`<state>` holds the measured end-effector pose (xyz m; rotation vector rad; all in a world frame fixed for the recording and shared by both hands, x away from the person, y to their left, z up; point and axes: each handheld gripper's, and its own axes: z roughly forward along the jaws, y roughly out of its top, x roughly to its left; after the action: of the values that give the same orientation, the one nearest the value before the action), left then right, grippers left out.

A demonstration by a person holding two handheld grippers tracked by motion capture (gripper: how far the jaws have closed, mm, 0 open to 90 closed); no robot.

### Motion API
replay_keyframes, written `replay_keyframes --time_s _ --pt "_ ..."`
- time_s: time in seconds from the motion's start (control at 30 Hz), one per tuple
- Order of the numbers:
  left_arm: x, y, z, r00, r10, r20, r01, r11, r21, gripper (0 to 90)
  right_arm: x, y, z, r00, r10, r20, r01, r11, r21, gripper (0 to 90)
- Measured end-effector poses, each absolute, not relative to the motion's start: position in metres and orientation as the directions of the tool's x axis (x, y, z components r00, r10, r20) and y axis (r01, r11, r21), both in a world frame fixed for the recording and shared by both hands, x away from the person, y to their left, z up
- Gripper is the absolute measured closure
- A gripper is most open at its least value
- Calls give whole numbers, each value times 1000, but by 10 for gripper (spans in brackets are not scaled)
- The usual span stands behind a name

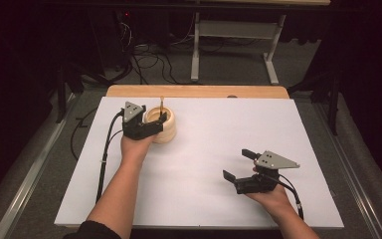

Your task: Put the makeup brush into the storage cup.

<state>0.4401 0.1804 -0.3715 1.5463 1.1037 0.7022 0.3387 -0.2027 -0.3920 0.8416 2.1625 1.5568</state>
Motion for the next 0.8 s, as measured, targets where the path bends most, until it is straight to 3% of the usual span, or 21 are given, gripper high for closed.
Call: replay_keyframes --time_s 0.8 --pt "399 206 -375 395 911 -118 311 -11 950 39 341 -202 -392 -752 656 57 266 223 938 16"
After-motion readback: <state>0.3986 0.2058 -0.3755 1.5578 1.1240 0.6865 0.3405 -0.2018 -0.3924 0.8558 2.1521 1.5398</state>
